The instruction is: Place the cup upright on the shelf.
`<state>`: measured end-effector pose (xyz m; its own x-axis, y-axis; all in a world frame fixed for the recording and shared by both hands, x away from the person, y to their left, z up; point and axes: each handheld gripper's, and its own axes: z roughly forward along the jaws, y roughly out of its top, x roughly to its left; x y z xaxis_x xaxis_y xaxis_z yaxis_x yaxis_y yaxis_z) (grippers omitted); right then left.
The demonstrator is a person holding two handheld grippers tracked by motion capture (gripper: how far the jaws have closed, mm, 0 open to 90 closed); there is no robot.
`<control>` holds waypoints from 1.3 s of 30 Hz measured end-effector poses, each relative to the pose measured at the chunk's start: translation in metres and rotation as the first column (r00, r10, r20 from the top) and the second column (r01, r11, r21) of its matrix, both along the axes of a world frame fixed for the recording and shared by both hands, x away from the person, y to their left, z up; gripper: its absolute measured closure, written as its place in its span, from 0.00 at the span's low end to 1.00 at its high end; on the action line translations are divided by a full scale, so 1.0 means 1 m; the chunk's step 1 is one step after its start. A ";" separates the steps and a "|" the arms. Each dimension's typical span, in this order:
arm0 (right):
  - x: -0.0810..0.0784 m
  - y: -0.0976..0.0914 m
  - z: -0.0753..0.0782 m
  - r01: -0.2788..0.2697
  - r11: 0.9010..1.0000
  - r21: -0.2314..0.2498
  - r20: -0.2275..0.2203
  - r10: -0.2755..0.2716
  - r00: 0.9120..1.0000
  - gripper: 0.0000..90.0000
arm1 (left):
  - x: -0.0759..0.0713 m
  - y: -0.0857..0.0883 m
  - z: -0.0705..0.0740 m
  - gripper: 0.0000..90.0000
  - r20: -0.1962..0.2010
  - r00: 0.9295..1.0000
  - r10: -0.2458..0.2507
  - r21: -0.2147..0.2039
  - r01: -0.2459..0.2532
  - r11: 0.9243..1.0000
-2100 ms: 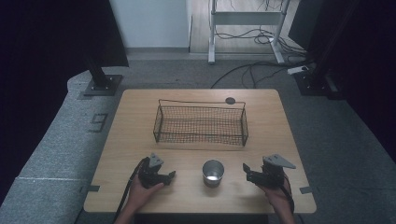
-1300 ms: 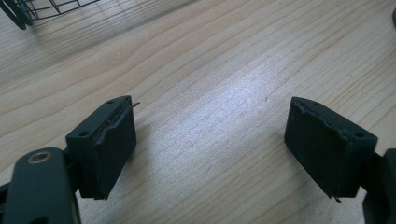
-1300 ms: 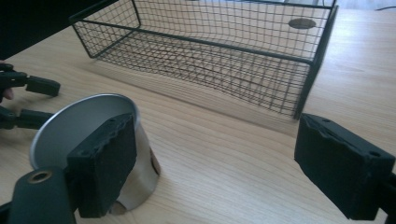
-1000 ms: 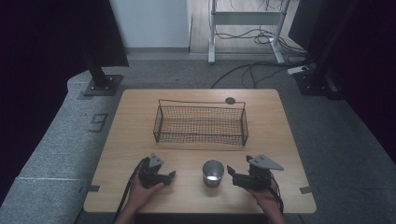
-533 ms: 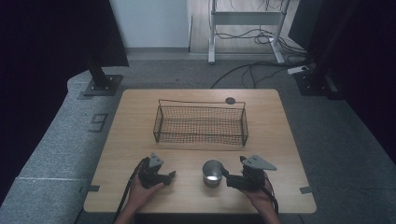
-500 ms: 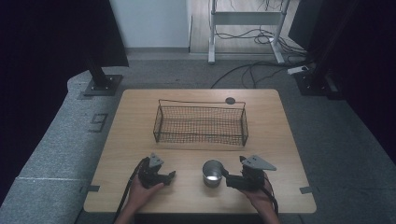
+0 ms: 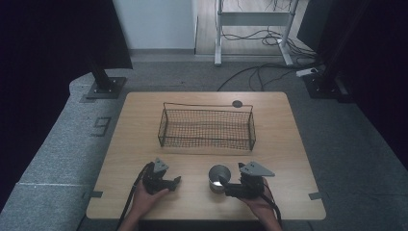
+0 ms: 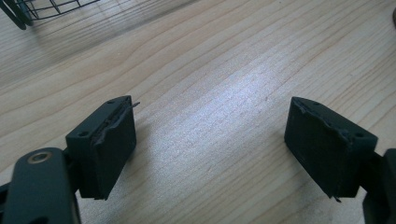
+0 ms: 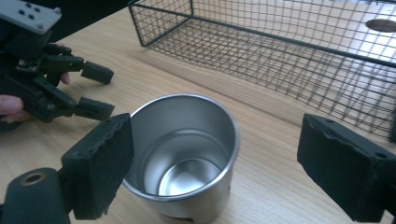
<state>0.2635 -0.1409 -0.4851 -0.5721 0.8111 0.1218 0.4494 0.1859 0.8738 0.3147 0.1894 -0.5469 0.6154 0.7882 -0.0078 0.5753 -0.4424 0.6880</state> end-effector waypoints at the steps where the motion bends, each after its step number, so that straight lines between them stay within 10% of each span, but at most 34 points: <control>1: 0.000 0.001 0.000 -0.001 1.000 0.000 -0.002 0.001 1.000 0.11 | 0.000 0.000 0.000 0.19 0.000 1.000 0.000 0.000 0.000 1.000; 27: 0.012 0.042 -0.028 -0.045 0.995 -0.087 -0.040 0.042 0.998 0.00 | 0.000 0.000 0.000 0.19 0.001 1.000 0.001 -0.002 -0.001 1.000; 39: 0.014 0.042 -0.032 -0.037 0.995 -0.096 -0.039 0.034 0.999 0.15 | 0.000 0.000 0.000 0.19 0.001 1.000 0.000 0.000 0.000 1.000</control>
<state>0.2780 -0.0991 -0.5170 -0.5975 0.7992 0.0651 0.4728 0.2856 0.8336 0.3147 0.1894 -0.5470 0.6154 0.7882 -0.0074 0.5749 -0.4424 0.6883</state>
